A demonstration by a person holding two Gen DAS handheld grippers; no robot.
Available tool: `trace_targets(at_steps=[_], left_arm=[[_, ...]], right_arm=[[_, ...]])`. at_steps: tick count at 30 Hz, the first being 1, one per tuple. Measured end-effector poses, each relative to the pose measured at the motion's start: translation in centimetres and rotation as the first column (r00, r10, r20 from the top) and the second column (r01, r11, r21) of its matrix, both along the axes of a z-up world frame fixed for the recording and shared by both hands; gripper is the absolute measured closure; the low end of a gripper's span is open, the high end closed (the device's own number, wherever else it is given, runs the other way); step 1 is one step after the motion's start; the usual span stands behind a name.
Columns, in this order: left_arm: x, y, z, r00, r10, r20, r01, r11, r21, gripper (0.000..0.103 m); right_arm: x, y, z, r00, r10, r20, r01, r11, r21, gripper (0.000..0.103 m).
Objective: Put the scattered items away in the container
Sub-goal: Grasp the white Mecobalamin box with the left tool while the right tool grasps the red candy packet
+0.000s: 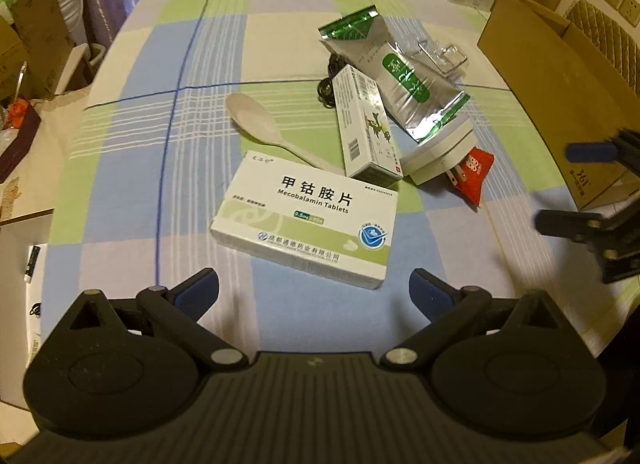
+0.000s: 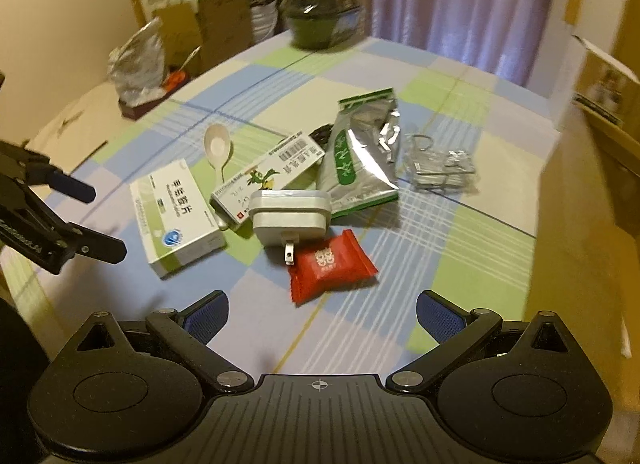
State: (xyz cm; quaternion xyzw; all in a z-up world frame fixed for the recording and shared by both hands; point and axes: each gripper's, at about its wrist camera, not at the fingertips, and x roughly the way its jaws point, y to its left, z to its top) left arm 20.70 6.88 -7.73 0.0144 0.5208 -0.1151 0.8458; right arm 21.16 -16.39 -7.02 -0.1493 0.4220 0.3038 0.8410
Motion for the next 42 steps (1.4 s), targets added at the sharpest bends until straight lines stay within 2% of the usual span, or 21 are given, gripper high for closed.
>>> trace_targets(at_steps=[6,9,16,17,18,20,22,24,27,30,32,38,39,40,42], left_arm=[[2.4,-0.6,-1.2,0.998,-0.01,-0.061,0.007,0.999,-0.043,0.003],[3.5,-0.9,-2.0,0.996,-0.021,-0.081,0.016,0.998,-0.059,0.003],[5.2,-1.0,-3.3,0.996,-0.058,-0.066,0.054,0.996,-0.07,0.003],[5.4,-0.9,-3.4,0.996,-0.065,-0.063,0.06,0.996,-0.072,0.003],[5.6,-0.8,-3.5,0.996,-0.065,-0.063,0.061,0.995,-0.076,0.003],[6.0,-0.5,-3.7,0.996,-0.056,-0.065,0.049,0.994,-0.093,0.003],[6.4,-0.3,-3.7,0.997,-0.034,-0.07,0.026,0.993,-0.113,0.003],[6.7,-0.3,-3.6,0.997,-0.001,-0.08,-0.009,0.992,-0.125,0.003],[7.0,-0.7,-3.6,0.994,0.061,-0.095,-0.072,0.99,-0.12,0.003],[7.2,-1.6,-3.7,0.991,0.093,-0.094,-0.1,0.993,-0.07,0.003],[7.1,-2.3,-3.8,0.994,0.061,-0.091,-0.063,0.998,-0.016,0.005],[5.4,-1.8,-3.0,0.992,-0.071,-0.102,0.078,0.995,0.067,0.022],[5.0,-1.4,-2.9,0.991,-0.077,-0.106,0.086,0.993,0.079,0.023],[4.7,-1.0,-2.9,0.992,-0.076,-0.106,0.085,0.993,0.082,0.023],[4.2,0.0,-2.9,0.993,-0.058,-0.105,0.064,0.996,0.059,0.023]], right_arm=[[3.3,1.2,-2.4,0.998,0.056,-0.009,-0.056,0.998,-0.034,0.0],[4.4,1.5,-3.5,0.995,0.096,-0.041,-0.098,0.995,-0.038,0.018],[5.2,2.0,-5.0,0.985,0.159,-0.064,-0.161,0.987,-0.029,0.019],[5.3,2.1,-5.1,0.984,0.164,-0.062,-0.166,0.986,-0.032,0.023],[5.3,2.2,-5.3,0.984,0.169,-0.065,-0.171,0.985,-0.032,0.034],[5.2,2.3,-5.4,0.984,0.164,-0.067,-0.166,0.986,-0.024,0.034],[5.0,2.4,-5.3,0.986,0.155,-0.061,-0.156,0.988,-0.019,0.044],[4.8,2.4,-5.2,0.987,0.146,-0.062,-0.146,0.989,-0.008,0.048],[4.1,2.6,-5.1,0.987,0.142,-0.075,-0.142,0.99,0.007,0.048],[3.1,2.8,-5.0,0.986,0.15,-0.08,-0.15,0.989,0.003,0.048],[2.5,2.6,-4.9,0.985,0.147,-0.086,-0.147,0.989,-0.004,0.048],[1.3,0.9,-4.8,0.989,0.118,-0.093,-0.121,0.992,-0.031,0.048],[1.1,0.7,-4.8,0.989,0.114,-0.093,-0.117,0.993,-0.029,0.046],[1.0,0.5,-4.9,0.99,0.11,-0.093,-0.113,0.993,-0.026,0.03],[0.7,0.3,-4.9,0.992,0.097,-0.082,-0.1,0.995,-0.03,0.025]])
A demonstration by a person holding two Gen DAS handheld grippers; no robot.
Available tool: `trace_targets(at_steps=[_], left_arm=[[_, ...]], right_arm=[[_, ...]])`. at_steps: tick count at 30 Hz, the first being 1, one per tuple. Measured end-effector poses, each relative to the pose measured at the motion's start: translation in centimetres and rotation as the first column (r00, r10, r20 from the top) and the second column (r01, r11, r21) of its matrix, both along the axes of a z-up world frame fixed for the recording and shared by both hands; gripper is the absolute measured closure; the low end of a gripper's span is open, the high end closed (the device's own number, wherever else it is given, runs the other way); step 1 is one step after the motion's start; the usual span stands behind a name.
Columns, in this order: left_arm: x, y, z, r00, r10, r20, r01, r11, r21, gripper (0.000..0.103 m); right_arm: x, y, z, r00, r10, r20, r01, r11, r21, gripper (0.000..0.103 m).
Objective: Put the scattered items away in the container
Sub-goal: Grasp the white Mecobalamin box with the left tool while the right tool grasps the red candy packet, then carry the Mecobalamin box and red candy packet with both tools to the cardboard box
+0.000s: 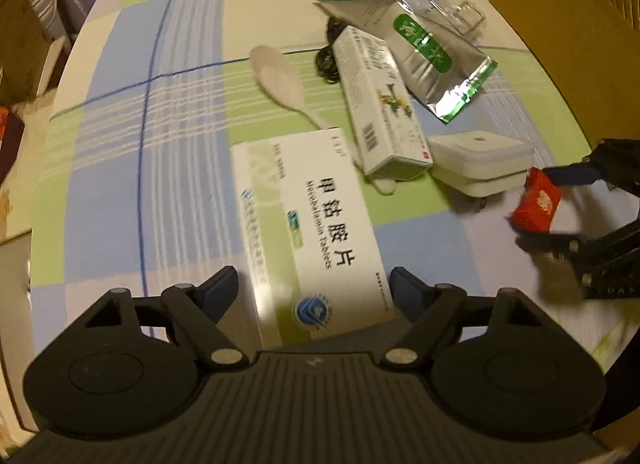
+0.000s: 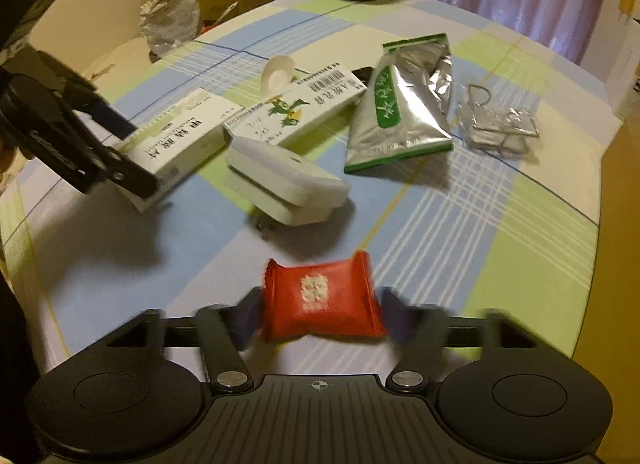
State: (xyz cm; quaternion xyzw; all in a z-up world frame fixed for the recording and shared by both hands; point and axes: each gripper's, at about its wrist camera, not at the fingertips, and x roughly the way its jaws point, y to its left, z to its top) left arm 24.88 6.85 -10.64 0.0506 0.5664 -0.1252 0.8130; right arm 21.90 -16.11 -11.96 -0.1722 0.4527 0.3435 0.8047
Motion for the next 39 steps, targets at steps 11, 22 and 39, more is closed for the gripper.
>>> trace_targets(at_steps=[11,22,39], left_arm=[[1.9,-0.8,-0.5,0.995,0.085,0.045,-0.085,0.996,0.002,0.02],[0.3,-0.5,-0.4,0.998,0.065,0.014,-0.065,0.997,0.041,0.036],[-4.1,-1.0,4.0,0.997,0.056,0.054,-0.055,0.998,-0.008,0.036]], right_arm=[[0.3,0.6,-0.3,1.0,-0.029,0.01,0.029,1.0,0.008,0.025],[-0.2,-0.5,0.4,0.996,-0.087,0.007,0.086,0.996,0.019,0.054],[-4.6,-2.7,4.4,0.982,-0.189,0.027,0.187,0.98,0.065,0.055]])
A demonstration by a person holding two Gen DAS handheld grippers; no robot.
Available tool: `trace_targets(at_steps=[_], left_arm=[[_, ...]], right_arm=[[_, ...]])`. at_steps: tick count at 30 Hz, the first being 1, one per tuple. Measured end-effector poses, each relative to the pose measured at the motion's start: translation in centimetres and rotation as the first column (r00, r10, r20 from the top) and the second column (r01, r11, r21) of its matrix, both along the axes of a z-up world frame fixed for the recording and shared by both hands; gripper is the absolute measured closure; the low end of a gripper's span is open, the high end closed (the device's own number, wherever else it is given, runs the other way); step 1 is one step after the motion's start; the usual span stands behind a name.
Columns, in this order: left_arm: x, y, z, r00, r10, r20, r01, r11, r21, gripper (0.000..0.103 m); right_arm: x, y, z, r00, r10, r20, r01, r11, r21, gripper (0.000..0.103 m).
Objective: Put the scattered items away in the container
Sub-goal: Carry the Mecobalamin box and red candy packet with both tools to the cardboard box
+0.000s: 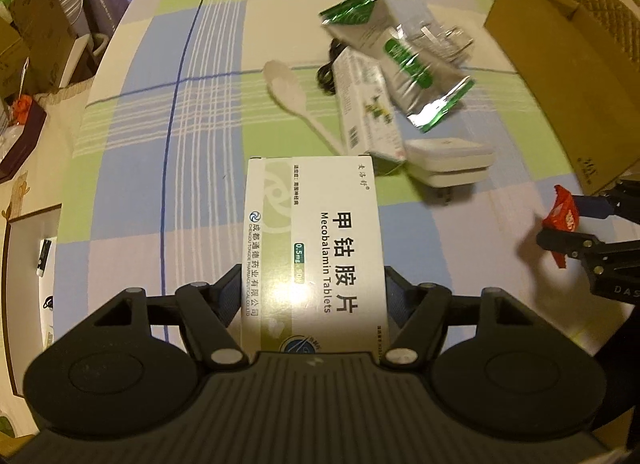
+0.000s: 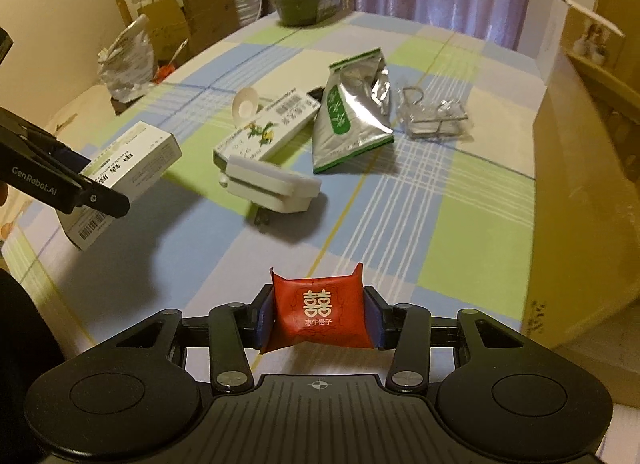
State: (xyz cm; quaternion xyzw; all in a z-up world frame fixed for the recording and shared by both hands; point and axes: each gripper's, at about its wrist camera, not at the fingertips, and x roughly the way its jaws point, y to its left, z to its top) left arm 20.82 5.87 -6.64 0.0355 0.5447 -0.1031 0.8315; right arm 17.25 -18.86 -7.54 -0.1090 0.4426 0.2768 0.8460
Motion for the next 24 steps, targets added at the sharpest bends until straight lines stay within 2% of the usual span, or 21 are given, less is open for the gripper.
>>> trace_targets(at_steps=[11,24], left_arm=[[-2.1,-4.1,5.0,0.994,-0.079,0.075,0.082,0.996,-0.033,0.036],[-3.4,-11.2,8.8,0.973,-0.19,0.135,0.2,0.977,-0.068,0.036]], right_arm=[[-1.9,-2.3,5.3,0.995,-0.059,0.075,0.057,0.998,0.022,0.055],[-2.8,-7.3,10.8,0.976,-0.153,0.153,0.148,0.988,0.04,0.055]])
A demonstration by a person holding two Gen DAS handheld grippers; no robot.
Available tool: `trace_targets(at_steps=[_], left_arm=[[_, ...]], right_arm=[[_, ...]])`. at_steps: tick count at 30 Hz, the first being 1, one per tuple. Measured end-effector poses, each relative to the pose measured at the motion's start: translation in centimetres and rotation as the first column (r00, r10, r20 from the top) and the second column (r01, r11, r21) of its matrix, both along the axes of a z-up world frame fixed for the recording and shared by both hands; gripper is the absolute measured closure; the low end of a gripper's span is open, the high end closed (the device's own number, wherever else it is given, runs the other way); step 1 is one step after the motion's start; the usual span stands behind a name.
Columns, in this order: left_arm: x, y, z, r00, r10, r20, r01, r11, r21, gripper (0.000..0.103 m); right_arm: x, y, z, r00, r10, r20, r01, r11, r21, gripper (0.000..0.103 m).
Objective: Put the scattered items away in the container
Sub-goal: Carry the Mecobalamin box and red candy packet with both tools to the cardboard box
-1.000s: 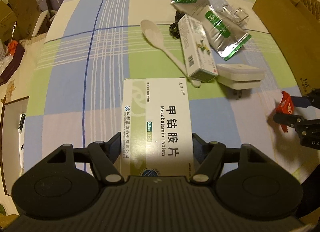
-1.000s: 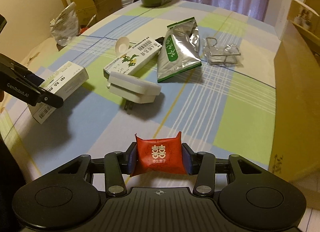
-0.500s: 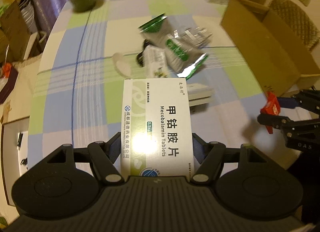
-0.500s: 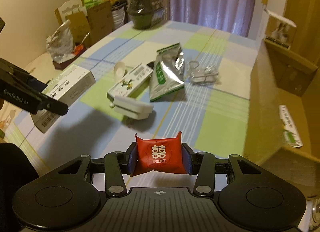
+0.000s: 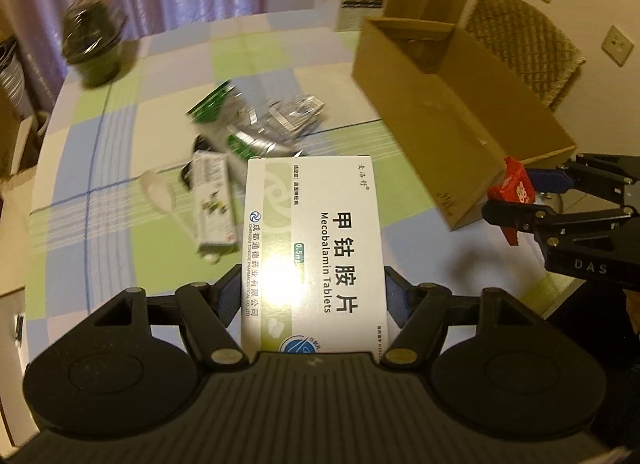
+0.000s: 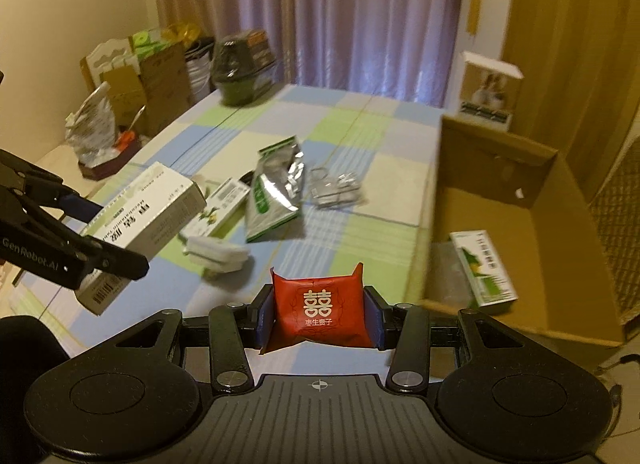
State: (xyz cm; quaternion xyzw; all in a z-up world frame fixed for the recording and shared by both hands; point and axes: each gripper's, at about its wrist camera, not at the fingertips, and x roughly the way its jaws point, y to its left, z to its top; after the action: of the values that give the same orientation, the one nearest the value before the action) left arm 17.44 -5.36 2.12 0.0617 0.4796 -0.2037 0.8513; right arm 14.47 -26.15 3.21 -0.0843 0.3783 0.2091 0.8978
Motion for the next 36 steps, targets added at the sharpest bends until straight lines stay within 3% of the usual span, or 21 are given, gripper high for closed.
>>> trace_targets(at_steps=[21,36], left_arm=[[3.3,-13.9,3.4,0.985,-0.164,0.045,0.167,0.984,-0.063,0.036],[8.3,-21.4,2.1,0.983,-0.185,0.011,0.185,0.97,-0.161,0.036]], right_arm=[[3.3,-11.0,4.6,0.983,-0.167,0.074,0.166,0.986,0.022,0.055],[6.7,-15.9,3.8,0.969,-0.241,0.059,0.24,0.971,0.018,0.055]])
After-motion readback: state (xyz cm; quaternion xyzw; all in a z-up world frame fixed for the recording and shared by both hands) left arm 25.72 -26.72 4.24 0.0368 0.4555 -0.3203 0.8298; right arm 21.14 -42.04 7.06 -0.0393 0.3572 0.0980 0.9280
